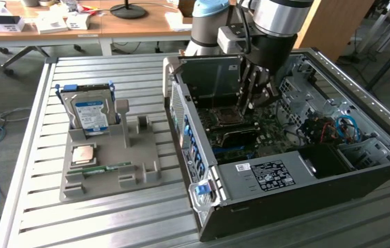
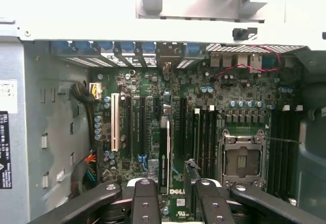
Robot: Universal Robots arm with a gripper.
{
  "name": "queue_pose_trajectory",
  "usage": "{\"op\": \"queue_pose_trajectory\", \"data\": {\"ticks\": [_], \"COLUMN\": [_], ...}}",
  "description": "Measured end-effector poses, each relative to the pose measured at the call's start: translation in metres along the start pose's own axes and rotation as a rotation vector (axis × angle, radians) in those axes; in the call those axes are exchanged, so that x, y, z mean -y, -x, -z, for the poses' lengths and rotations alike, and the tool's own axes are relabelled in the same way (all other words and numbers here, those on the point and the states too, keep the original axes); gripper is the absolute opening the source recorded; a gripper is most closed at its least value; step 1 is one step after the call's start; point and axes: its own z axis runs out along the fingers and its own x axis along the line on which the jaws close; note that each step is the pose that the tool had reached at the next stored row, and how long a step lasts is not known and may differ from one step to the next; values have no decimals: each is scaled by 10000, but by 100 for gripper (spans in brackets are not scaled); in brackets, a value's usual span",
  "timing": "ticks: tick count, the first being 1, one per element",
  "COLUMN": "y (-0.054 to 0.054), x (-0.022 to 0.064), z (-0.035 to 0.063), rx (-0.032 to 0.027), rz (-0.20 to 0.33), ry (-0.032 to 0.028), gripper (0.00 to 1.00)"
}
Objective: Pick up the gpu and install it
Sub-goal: 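Insert the gpu into the slot, then press down on the gpu until it lock into place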
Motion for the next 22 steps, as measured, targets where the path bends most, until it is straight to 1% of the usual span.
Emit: {"op": "queue_pose_trajectory", "data": {"ticks": [15, 16, 17, 18, 20, 21, 22], "y": [0, 0, 0, 0, 0, 0, 0], "x": [0, 0, 0, 0, 0, 0, 0], "z": [5, 5, 5, 5, 5, 5, 5], "rx": [1, 0, 1, 0, 1, 0, 0], "rz": [0, 0, 0, 0, 0, 0, 0], "ry": [-1, -1, 0, 0, -1, 0, 0], "gripper": [34, 32, 26, 26, 14, 14, 11]}}
